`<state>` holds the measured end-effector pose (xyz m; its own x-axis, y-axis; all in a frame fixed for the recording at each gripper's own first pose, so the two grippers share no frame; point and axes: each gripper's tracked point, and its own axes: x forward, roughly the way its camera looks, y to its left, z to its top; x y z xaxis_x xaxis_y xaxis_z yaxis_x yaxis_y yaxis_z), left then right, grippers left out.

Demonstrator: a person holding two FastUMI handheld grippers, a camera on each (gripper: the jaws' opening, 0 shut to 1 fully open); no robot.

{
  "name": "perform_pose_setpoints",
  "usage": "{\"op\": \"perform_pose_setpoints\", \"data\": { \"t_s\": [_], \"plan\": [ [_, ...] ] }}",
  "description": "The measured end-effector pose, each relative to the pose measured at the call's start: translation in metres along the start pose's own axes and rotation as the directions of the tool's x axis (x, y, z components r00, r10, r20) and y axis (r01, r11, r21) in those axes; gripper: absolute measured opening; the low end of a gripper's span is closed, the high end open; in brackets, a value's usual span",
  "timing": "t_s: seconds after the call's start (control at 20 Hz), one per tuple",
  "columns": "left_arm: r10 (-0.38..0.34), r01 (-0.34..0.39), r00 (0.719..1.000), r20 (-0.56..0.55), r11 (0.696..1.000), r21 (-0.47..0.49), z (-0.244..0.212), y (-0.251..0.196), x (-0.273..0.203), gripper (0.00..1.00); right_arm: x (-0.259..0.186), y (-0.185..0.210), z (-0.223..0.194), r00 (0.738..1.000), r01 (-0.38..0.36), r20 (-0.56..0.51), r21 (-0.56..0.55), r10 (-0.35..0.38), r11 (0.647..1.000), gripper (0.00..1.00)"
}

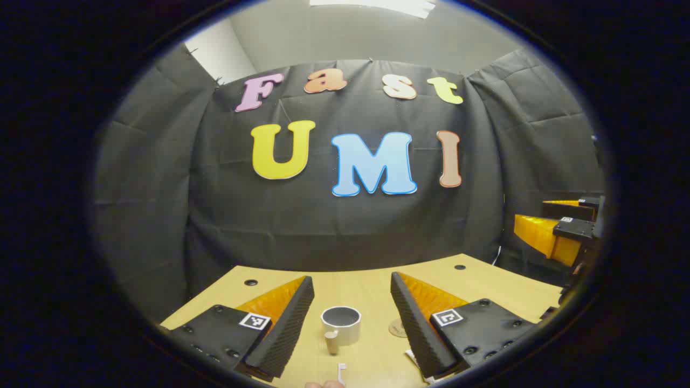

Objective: Put the toothbrush and toothpaste on the desktop into the cup, then pick up the cup and place it on the coaster on the desktop.

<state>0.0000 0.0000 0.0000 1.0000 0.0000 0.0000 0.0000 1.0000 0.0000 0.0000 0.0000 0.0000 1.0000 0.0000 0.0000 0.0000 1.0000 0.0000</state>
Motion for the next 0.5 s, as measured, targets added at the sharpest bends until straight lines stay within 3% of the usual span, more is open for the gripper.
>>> {"op": "perform_pose_setpoints", "data": {
  "t_s": [0.05, 0.1, 0.15, 0.2, 0.35, 0.4, 0.45, 0.5],
  "plan": [
    [0.007, -0.007, 1.000, -0.004, 1.000, -0.001, -0.0014, 0.0010, -0.0019, 1.00, -0.0014, 0.0027, 0.0009, 1.000, -0.013, -0.001, -0.002, 0.013, 1.000, 0.93],
    [0.012, -0.012, 1.000, -0.006, 1.000, -0.001, -0.0027, 0.0013, -0.0047, 0.93, -0.0030, 0.0049, 0.0002, 1.000, -0.022, -0.007, 0.004, 0.022, 1.000, 0.97],
    [0.017, -0.017, 1.000, -0.001, 1.000, -0.004, -0.0019, 0.0013, -0.0060, 1.00, -0.0047, 0.0077, -0.0003, 0.999, -0.039, -0.018, 0.017, 0.040, 0.999, 0.97],
    [0.018, -0.018, 1.000, -0.006, 1.000, -0.006, -0.0021, -0.0014, -0.0042, 0.93, -0.0059, 0.0110, -0.0027, 0.998, -0.053, -0.035, 0.031, 0.054, 0.998, 0.97],
    [0.019, -0.019, 1.000, -0.015, 1.000, -0.019, -0.0020, -0.0066, -0.0026, 0.93, -0.0075, 0.0123, -0.0032, 0.995, -0.074, -0.063, 0.068, 0.079, 0.995, 0.97],
    [0.026, -0.026, 1.000, -0.010, 0.999, -0.027, 0.0008, -0.0057, -0.0040, 1.00, -0.0063, 0.0107, -0.0048, 0.995, -0.072, -0.067, 0.072, 0.077, 0.995, 0.93],
    [0.036, -0.036, 0.999, -0.010, 0.999, -0.027, 0.0011, -0.0045, -0.0057, 0.93, -0.0056, 0.0096, -0.0051, 0.995, -0.066, -0.073, 0.079, 0.072, 0.995, 0.92],
    [0.042, -0.042, 0.999, -0.007, 0.999, -0.027, 0.0011, -0.0050, -0.0084, 0.95, -0.0060, 0.0121, -0.0072, 0.994, -0.071, -0.071, 0.084, 0.077, 0.994, 0.92]
  ]
}}
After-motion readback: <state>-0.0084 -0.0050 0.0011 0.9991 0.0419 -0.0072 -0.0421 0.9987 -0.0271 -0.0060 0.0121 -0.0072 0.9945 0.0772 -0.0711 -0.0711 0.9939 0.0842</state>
